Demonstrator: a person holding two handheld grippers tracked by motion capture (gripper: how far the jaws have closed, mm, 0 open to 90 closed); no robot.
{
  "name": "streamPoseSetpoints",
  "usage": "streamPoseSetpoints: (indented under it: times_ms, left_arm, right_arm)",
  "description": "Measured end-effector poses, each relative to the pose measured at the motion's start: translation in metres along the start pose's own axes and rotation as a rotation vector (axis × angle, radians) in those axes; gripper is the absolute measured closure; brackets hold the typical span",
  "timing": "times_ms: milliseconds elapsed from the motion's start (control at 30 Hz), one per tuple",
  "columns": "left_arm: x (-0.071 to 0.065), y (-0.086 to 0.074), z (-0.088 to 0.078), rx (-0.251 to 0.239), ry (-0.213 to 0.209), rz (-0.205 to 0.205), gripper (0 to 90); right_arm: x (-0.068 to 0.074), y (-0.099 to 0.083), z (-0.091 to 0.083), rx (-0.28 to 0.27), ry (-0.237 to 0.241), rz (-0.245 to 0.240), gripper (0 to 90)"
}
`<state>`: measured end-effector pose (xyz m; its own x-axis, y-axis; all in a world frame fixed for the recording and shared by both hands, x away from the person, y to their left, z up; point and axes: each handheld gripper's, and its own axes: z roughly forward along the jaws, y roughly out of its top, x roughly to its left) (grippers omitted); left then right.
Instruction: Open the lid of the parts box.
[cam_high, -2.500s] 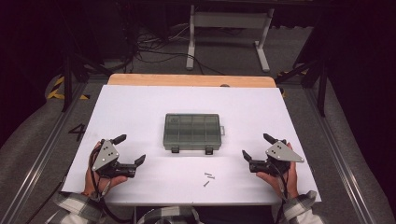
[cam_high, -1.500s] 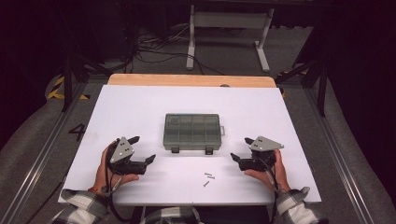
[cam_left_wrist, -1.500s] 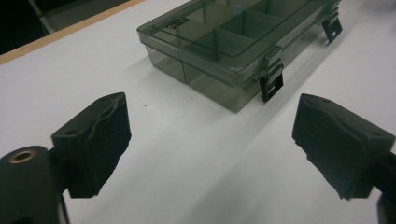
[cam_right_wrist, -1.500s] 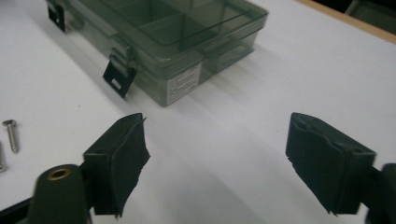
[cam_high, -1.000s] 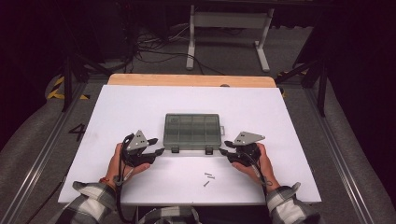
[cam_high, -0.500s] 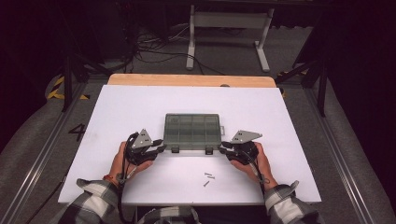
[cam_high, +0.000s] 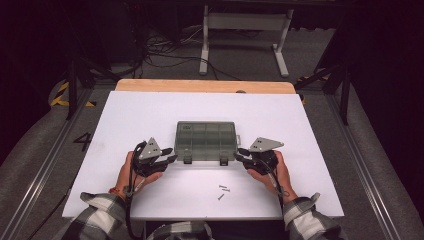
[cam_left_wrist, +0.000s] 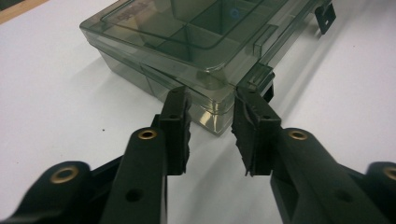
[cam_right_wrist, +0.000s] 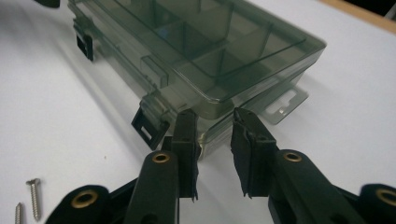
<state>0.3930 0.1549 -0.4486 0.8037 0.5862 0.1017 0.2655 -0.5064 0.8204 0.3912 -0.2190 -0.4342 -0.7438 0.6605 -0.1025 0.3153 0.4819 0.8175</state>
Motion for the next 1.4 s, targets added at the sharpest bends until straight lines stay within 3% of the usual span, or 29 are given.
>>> streamPoseSetpoints:
  times_ms: [300, 500, 933, 1167, 1400]
  left_arm:
    - [0.005, 0.018, 0.001, -0.050, 0.055, -0.012, 58.9]
    - [0.007, 0.028, 0.006, -0.062, 0.106, 0.019, 56.4]
    - [0.021, 0.043, 0.007, -0.100, 0.153, 0.053, 66.9]
    - [0.025, 0.048, 0.006, -0.102, 0.160, 0.066, 70.1]
    - [0.032, 0.057, 0.005, -0.086, 0.175, 0.087, 74.3]
  right_arm:
    - [-0.003, 0.011, -0.003, -0.044, -0.064, -0.037, 67.6]
    - [-0.008, 0.018, -0.005, -0.070, -0.116, -0.078, 69.3]
    - [-0.015, 0.039, -0.007, -0.112, -0.160, -0.189, 80.2]
    - [-0.018, 0.044, -0.008, -0.115, -0.165, -0.202, 82.3]
    - [-0.023, 0.049, -0.008, -0.121, -0.168, -0.182, 83.4]
